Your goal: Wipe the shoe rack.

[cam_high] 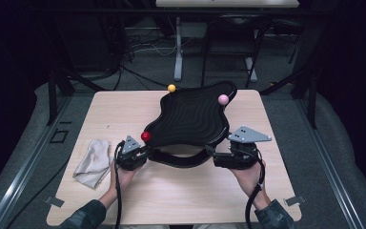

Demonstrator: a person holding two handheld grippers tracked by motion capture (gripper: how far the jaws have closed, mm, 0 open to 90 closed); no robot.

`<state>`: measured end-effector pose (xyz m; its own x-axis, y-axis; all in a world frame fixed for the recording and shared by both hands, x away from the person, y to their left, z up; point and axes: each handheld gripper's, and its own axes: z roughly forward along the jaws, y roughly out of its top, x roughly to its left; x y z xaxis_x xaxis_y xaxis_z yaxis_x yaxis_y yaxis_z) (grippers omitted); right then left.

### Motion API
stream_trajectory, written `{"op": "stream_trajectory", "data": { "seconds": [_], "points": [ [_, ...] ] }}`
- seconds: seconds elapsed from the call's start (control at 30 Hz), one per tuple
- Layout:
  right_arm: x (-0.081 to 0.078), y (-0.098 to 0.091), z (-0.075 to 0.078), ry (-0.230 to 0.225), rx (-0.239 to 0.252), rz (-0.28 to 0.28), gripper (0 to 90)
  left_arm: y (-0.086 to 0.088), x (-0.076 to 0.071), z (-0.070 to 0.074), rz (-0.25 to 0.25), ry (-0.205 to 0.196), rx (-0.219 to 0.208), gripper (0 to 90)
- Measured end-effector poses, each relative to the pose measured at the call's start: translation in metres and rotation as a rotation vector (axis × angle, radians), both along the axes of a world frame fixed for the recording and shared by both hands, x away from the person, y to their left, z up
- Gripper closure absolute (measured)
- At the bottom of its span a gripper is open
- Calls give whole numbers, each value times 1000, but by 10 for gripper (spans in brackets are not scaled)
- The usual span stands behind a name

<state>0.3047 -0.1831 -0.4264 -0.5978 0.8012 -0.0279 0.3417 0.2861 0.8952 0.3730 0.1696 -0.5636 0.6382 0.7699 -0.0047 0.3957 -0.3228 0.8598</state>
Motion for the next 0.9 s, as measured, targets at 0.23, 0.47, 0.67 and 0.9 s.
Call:
{"op": "stream_trajectory", "data": {
  "seconds": [0.23,0.47,0.67,0.9],
  "points": [
    [16,-1,-6,2,15,-55,230,-10,-8,-1,-28,-14,0,744],
    [33,-6,-10,4,47,-104,234,-20,-18,-2,-43,-21,1,744],
    [47,-7,-14,9,65,-138,228,-30,-30,-3,-58,-27,-9,744],
    [58,-10,-18,19,77,-175,251,-49,-45,-4,-101,-41,-5,743]
  ]
}}
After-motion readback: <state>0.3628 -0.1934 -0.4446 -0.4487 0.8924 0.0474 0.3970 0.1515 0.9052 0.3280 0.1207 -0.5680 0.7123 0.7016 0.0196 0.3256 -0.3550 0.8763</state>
